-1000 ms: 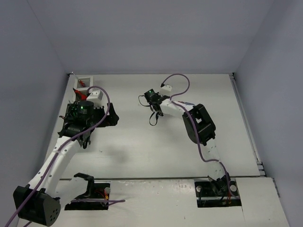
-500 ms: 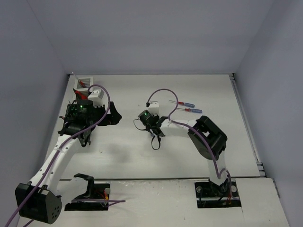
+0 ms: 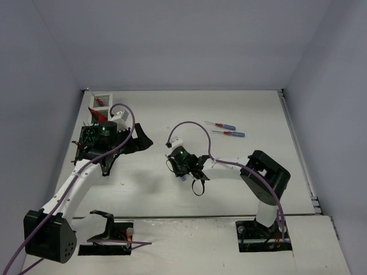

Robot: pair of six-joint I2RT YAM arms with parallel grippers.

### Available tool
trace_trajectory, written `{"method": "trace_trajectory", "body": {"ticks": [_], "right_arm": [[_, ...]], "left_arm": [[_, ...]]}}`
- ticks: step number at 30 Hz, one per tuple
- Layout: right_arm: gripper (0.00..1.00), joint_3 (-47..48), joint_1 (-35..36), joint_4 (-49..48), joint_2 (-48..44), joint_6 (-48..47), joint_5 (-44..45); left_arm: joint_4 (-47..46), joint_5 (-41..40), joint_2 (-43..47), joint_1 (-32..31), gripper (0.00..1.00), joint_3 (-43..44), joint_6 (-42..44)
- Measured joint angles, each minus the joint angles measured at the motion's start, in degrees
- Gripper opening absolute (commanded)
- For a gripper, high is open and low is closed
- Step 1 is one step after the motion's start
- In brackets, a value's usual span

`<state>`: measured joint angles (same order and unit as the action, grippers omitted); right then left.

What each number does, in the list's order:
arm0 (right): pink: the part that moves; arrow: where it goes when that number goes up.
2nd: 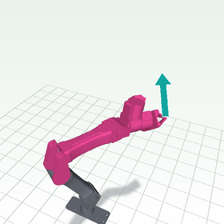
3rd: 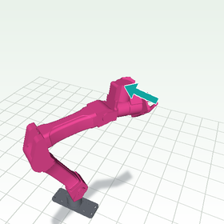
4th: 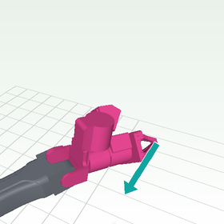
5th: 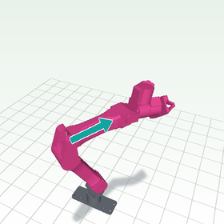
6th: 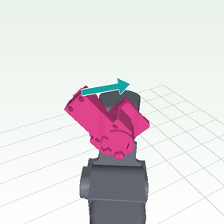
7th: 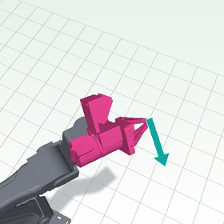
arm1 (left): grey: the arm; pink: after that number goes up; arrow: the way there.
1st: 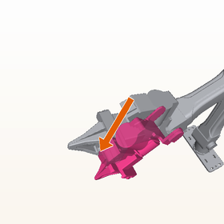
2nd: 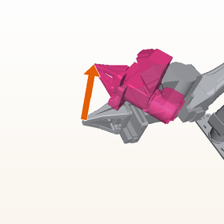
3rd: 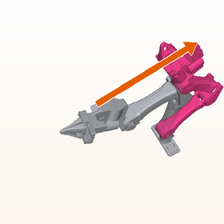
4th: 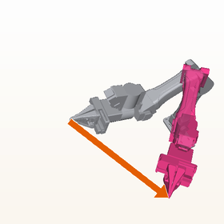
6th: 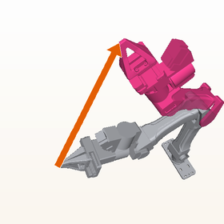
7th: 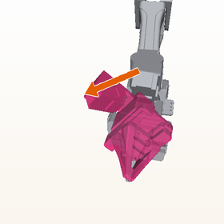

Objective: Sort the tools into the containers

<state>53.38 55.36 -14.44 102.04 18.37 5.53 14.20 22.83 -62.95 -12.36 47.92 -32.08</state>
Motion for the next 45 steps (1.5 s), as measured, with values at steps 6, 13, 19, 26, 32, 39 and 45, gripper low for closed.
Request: {"method": "trace_trajectory", "body": {"ticks": [6,13,19,26,32,39,45], "right_arm": [[0.0,-1.0,2.0,-1.1,-5.6,-2.9,-2.0],[0.0,-1.1,2.5,-3.4,-11.7,-4.0,-2.3],[0.0,-1.1,2.8,-3.8,-12.6,-3.9,-2.2],[0.0,-1.2,4.5,-5.0,-14.2,-3.5,-1.2],[0.0,-1.5,5.1,-6.5,-16.4,-3.0,0.1],[0.0,-2.3,5.6,-8.1,-16.5,-2.2,1.1],[0.0,-3.1,5.8,-8.8,-16.5,-1.7,2.1]], "left_arm": [[-1.0,1.5,-0.1,-0.1,0.86,0.0,-3.9],[-2.9,2.6,-1.2,-1.5,0.85,0.0,-9.4],[-4.1,2.5,-1.9,-2.7,0.78,0.0,-12.3],[-5.3,2.0,-4.5,-4.8,0.72,-0.2,-14.6],[-7.4,1.3,-5.5,-5.6,0.61,-2.1,-17.1],[-10.8,1.3,-6.4,-7.1,0.14,-2.1,-19.7],[-12.8,1.6,-6.3,-7.8,0.0,-2.1,-21.4]]}}
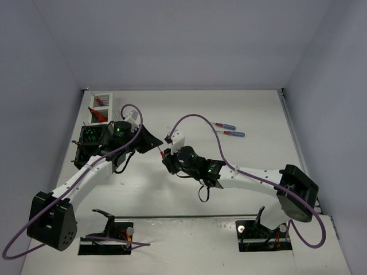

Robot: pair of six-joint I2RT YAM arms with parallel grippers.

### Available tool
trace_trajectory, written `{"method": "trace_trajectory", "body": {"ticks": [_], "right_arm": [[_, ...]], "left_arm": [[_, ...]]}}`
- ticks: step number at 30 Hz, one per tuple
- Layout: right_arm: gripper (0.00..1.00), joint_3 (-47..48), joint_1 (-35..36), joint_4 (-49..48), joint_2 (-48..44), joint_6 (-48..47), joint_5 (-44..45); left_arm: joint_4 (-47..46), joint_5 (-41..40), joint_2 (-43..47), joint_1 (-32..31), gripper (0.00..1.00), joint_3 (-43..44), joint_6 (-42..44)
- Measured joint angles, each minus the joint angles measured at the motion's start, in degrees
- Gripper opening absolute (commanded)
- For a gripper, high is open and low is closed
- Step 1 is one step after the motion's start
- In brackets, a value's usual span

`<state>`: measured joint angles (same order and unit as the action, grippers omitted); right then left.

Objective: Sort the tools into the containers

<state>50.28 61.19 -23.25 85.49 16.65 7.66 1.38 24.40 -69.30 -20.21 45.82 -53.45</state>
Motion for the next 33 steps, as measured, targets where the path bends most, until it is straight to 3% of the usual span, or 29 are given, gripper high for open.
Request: {"method": "trace_trajectory", "body": {"ticks": [1,3,8,14,19,26,33], "right_arm": [[0.03,0.0,0.0,-0.1,0.0,0.0,0.1],[0.27,0.0,0.0,-0.3,0.0,0.0,0.4],[0.67,-0.1,0.0,-0.6,-0.1,0.1,1.2],[0.71,-1.3,0.0,1.4,-3.2,0.1,4.7],[0.71,-3.5,0.0,3.4,-10.0,-0.1,8.5],[0.73,-7.9,-0.1,5.9,-18.2,0.8,11.6],[0.73,-10.4,-0.1,9.9,-20.5,3.0,11.8]], "left_arm": [[-0.2,-0.1,0.1,0.0,0.0,0.0,-0.1],[-0.3,-0.2,0.1,0.0,0.0,0.0,-0.2],[-0.2,-0.4,-0.1,0.0,0.0,0.2,0.5],[5.5,-3.1,-5.2,2.6,0.0,12.2,7.8],[8.1,-8.4,-9.2,10.9,0.0,26.6,16.1],[5.4,-21.0,-17.4,21.3,0.0,40.9,26.8],[-0.2,-27.5,-30.6,26.2,0.0,49.5,32.5]]}}
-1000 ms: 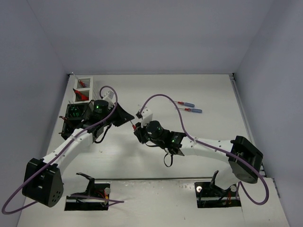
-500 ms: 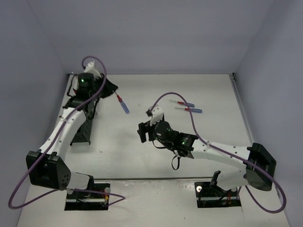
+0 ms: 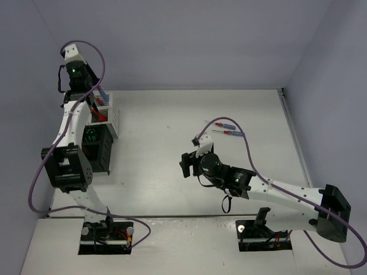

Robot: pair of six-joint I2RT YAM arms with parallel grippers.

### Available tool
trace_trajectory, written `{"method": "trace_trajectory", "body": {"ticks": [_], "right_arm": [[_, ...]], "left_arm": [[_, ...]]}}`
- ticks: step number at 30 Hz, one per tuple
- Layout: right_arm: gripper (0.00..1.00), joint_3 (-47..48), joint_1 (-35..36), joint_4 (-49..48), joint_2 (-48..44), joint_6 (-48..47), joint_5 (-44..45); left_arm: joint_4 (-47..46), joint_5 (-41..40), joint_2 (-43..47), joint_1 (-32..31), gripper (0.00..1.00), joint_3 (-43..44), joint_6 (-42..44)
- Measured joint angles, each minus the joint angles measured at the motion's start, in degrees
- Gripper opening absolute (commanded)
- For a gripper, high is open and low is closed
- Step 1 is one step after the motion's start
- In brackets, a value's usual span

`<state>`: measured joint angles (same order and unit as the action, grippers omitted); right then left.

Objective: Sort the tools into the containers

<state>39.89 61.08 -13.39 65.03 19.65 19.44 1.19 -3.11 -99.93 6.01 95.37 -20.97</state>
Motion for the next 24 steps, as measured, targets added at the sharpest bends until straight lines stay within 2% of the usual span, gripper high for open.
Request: {"method": "trace_trajectory", "body": {"ticks": [6,11,13,17,21,24], "right_arm": [[0.73,-0.4,-0.3,1.9,-0.3,0.9,-0.2],[0.73,-0.5,-0.3,2.6,-0.3,1.6,-0.2],[0.73,-0.5,-0.4,2.9,-0.3,1.7,-0.2],[0.72,-0.5,-1.0,4.0,-0.2,1.8,1.0],[0.71,-0.5,-5.9,5.0,0.5,1.9,2.2],[0.72,-0.3,-16.4,5.2,2.0,1.8,0.8]], "left_arm": [[-2.3,-1.7,-12.0,1.2,0.0,7.3,3.0],[-3.7,-1.8,-17.2,1.3,0.0,8.5,4.3],[-3.7,-1.5,-18.1,1.5,0.2,8.5,4.3],[-4.5,-0.8,-18.3,2.3,0.5,8.3,3.8],[-5.8,0.6,-16.8,3.1,0.65,5.4,2.8],[-5.3,1.4,-13.1,3.5,0.71,0.9,1.6]]}}
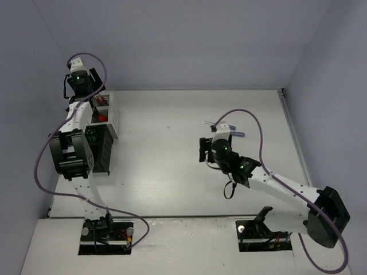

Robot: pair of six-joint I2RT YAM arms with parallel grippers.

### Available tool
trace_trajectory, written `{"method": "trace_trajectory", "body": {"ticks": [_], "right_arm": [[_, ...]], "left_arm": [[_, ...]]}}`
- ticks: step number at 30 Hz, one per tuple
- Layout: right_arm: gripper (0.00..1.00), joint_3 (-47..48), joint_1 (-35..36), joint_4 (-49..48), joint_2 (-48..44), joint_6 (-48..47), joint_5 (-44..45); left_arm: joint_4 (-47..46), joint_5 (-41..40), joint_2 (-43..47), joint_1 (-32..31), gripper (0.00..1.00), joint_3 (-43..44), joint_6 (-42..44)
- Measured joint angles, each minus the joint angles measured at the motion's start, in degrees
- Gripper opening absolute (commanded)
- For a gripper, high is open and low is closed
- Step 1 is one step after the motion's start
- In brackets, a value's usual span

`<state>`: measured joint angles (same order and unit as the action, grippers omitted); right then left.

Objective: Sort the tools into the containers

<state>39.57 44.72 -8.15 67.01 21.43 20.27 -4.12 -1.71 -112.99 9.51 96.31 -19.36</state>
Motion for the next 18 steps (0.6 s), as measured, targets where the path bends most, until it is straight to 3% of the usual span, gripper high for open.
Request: {"method": "trace_trajectory", "body": {"ticks": [5,10,14,18], "right_arm": [[0.73,4.5,-15.1,2.0,6.7,-1.9,-6.9],[0.74,11.8,-26.8,2.4,17.6,-3.9,-16.1],[0.76,16.8,-30.3,3.3,26.4,-7.5,-22.0],[0.78,21.1,-31.1,4.9,32.9,-13.2,-24.9]], "left_arm": [[0.7,1.1,10.3,-0.3,0.74,-8.8,-2.2],[3.4,5.3,26.6,-2.3,0.74,-17.1,-6.0],[5.0,9.0,38.7,-6.8,0.74,-23.6,-8.5],[7.8,12.0,45.0,-12.8,0.74,-30.8,-8.5]]}}
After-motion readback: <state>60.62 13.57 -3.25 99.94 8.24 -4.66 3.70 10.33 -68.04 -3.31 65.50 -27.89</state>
